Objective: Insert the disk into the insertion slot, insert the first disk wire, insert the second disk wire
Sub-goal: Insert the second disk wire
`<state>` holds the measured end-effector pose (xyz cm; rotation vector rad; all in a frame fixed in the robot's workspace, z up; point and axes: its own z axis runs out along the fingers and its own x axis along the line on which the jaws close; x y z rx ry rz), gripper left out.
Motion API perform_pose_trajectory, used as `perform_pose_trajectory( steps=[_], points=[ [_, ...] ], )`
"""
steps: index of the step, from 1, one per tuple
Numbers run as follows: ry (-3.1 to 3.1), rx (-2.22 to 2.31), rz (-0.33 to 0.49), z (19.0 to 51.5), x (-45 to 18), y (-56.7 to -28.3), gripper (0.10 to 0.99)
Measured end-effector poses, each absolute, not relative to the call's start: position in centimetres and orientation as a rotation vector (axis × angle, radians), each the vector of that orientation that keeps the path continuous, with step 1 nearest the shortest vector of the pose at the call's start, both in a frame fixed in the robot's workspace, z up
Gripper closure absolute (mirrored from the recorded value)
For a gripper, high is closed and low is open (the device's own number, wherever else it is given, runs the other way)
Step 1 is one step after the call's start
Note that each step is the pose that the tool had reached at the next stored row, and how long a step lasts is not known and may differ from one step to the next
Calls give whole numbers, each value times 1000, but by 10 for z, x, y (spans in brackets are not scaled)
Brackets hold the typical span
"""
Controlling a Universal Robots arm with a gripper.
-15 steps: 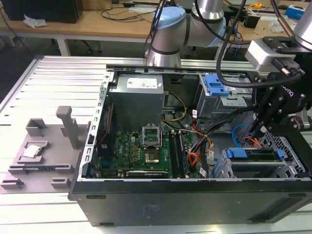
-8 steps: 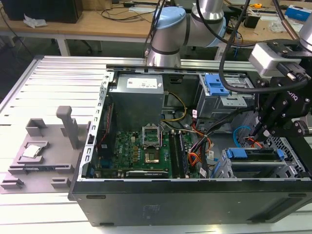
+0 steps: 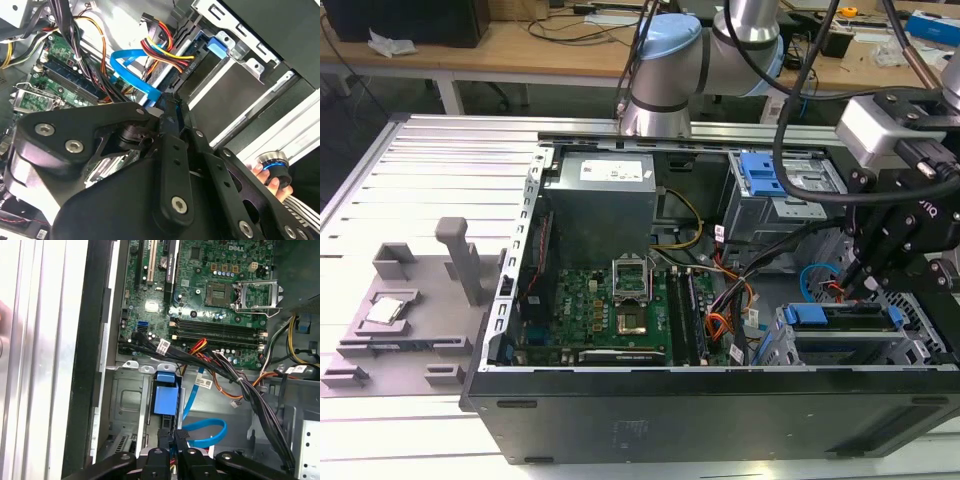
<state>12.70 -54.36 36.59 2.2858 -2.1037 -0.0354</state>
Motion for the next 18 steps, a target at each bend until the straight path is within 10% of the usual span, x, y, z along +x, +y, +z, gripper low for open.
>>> perform_pose_trajectory(
  steps=[18],
  points=[
    [-2112,2290,-49,347,131,-546,925]
  ],
)
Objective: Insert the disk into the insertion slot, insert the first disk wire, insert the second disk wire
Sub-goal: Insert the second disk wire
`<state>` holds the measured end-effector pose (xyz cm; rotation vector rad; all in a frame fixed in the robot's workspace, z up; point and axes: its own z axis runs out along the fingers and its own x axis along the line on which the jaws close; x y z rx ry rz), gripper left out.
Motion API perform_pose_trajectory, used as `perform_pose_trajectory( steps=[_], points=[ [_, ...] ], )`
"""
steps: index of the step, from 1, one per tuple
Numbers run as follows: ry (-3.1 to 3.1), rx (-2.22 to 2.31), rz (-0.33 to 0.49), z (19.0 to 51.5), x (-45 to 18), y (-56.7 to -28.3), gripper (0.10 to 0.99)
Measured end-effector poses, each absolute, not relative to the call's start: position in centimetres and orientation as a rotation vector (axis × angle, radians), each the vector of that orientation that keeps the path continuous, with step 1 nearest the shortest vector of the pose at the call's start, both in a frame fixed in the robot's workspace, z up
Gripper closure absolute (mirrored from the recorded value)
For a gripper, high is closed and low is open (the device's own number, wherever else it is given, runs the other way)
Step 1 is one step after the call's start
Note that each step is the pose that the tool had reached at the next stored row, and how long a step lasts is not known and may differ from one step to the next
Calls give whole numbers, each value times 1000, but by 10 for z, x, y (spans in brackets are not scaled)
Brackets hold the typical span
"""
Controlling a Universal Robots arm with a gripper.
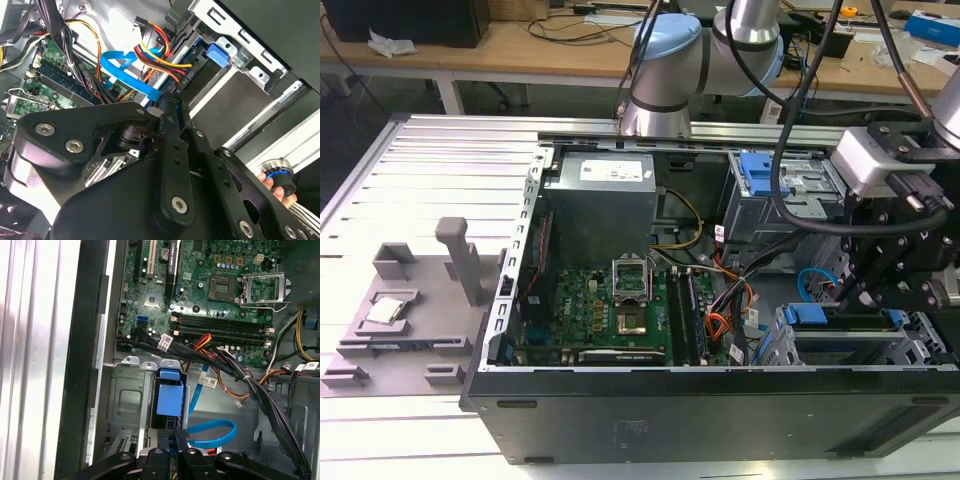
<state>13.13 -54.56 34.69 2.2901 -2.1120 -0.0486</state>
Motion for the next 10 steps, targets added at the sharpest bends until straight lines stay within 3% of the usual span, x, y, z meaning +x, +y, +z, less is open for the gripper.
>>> perform_pose_trajectory(
  steps=[10],
  points=[
    [-2113,2292,-51,343,135,-544,925]
  ],
)
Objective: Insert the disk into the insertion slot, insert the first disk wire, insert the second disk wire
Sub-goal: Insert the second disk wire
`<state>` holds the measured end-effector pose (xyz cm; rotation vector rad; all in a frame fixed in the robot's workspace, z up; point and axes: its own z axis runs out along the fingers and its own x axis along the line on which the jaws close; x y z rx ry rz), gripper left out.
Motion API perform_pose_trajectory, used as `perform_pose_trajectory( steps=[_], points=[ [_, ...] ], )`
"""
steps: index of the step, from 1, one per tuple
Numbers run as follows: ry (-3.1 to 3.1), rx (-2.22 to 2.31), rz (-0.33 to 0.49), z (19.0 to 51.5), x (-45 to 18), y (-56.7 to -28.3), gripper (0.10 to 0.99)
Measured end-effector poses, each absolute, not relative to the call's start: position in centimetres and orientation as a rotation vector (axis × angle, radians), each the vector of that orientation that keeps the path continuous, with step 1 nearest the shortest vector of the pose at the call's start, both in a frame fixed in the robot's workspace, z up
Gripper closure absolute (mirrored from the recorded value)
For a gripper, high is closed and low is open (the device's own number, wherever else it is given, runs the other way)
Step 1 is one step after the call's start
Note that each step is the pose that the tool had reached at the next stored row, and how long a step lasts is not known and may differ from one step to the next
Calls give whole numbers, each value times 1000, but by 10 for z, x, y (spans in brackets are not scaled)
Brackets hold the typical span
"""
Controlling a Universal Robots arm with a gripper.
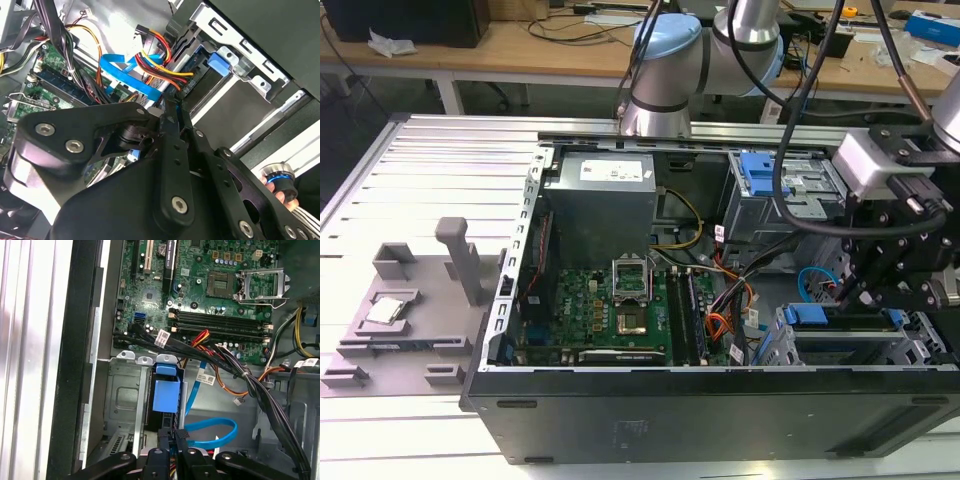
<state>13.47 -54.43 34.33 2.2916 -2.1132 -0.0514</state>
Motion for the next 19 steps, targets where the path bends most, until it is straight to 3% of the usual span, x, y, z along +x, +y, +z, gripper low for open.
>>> perform_pose_trajectory(
  steps=[19],
  points=[
    [-2115,2294,-57,341,135,-548,925]
  ],
)
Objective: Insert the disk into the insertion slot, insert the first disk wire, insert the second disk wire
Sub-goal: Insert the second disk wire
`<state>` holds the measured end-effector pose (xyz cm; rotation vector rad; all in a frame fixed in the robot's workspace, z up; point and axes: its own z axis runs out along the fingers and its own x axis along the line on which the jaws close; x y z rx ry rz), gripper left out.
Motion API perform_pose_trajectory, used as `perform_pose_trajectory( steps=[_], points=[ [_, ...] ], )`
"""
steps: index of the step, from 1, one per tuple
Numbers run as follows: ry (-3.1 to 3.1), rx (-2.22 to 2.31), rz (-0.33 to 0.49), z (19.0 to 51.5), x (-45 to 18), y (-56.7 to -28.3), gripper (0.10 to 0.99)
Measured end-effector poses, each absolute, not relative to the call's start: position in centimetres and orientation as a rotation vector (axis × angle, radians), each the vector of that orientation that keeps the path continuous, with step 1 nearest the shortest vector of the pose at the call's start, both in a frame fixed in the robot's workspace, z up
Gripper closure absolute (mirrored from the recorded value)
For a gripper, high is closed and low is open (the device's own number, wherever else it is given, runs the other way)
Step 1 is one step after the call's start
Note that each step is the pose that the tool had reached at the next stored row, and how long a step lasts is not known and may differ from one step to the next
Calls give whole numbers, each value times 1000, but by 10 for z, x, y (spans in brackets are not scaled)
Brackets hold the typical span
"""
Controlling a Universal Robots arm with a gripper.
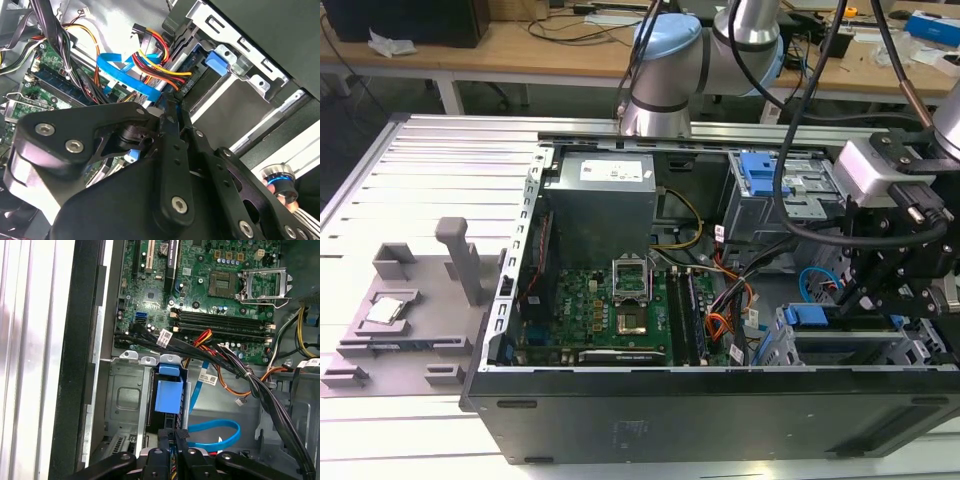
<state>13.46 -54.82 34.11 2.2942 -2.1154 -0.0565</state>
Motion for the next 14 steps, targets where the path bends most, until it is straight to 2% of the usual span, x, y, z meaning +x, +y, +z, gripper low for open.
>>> perform_pose_trajectory(
  steps=[8,10,11,14],
  points=[
    [-2115,2294,-56,337,135,-548,925],
    [-2116,2295,-57,336,135,-548,910],
    [-2115,2294,-57,336,135,-548,851],
    [-2116,2294,-57,346,135,-548,851]
  ],
)
